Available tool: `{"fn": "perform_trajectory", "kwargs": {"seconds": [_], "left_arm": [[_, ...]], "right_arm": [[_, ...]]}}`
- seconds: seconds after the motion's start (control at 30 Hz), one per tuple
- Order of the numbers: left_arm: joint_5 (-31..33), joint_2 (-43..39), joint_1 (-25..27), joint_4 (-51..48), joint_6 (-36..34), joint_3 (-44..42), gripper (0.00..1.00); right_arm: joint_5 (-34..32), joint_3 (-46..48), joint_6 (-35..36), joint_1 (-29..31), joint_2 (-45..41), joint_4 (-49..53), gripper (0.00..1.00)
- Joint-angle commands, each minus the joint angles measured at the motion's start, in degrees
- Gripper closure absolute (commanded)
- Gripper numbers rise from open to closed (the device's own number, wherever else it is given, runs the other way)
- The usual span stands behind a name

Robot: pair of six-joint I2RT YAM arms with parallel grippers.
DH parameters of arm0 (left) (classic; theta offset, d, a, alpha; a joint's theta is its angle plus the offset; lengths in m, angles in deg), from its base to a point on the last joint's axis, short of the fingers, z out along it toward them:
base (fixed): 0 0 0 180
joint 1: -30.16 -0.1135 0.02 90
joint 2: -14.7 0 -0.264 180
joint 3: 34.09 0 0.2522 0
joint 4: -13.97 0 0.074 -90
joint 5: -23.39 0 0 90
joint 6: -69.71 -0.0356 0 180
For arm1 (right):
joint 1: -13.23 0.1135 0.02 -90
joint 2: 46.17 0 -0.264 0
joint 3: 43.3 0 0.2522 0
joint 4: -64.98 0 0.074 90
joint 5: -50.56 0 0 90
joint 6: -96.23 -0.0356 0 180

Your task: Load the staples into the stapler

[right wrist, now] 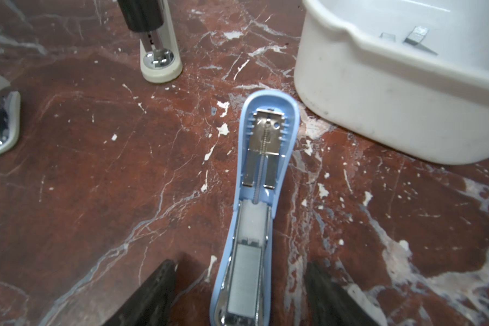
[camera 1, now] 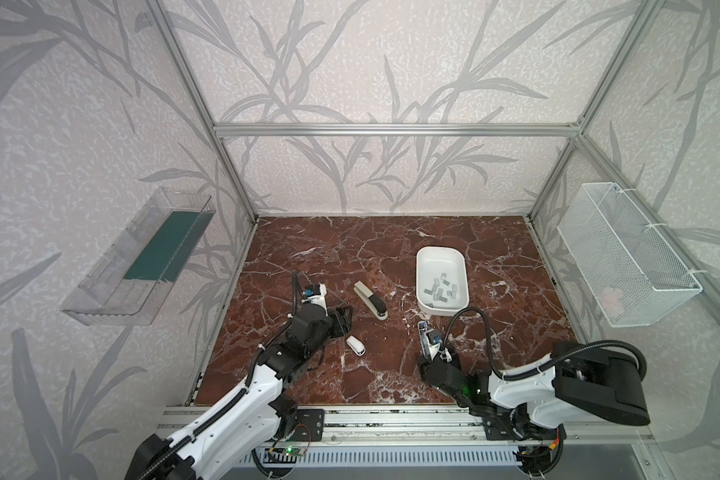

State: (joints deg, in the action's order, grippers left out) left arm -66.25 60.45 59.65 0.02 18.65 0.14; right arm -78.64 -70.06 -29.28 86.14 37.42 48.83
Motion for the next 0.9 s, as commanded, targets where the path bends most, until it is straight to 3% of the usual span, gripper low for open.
{"fn": "perform_trajectory", "kwargs": {"seconds": [0.0, 0.13, 0.33, 0.5, 0.63, 0.87], "left_arm": [[0.5, -0.8, -0.2, 0.2, -0.9, -0.8, 0.34], [0.7, -1.1, -0.2, 0.1, -0.9, -1.0, 0.35], [0.5, -1.2, -0.2, 0.3, -0.9, -1.1, 0.34], [0.8, -1.7, -0.2, 0.2, -0.6, -1.6, 0.34], [1.0, -1.9, -0.2, 0.1, -0.7, -1.6, 0.34], [1.2, -2.7, -0.2, -0.4, -0.9, -1.5, 0.34]], "right_arm": [[-3.5, 0.5, -4.4, 1.5, 2.1, -1.7, 0.3], [-4.7, 1.8, -8.3, 3.2, 5.7, -3.2, 0.34], [-3.6, 2.3, -11.4, 3.7, 17.0, -11.7, 0.5], [-3.9, 2.4, -12.4, 6.1, 24.2, -20.2, 0.52], [-7.9, 2.3, -12.3, 9.5, 27.2, -23.4, 0.52], [-4.5, -1.0, -24.3, 11.6, 27.3, -8.5, 0.52]]}}
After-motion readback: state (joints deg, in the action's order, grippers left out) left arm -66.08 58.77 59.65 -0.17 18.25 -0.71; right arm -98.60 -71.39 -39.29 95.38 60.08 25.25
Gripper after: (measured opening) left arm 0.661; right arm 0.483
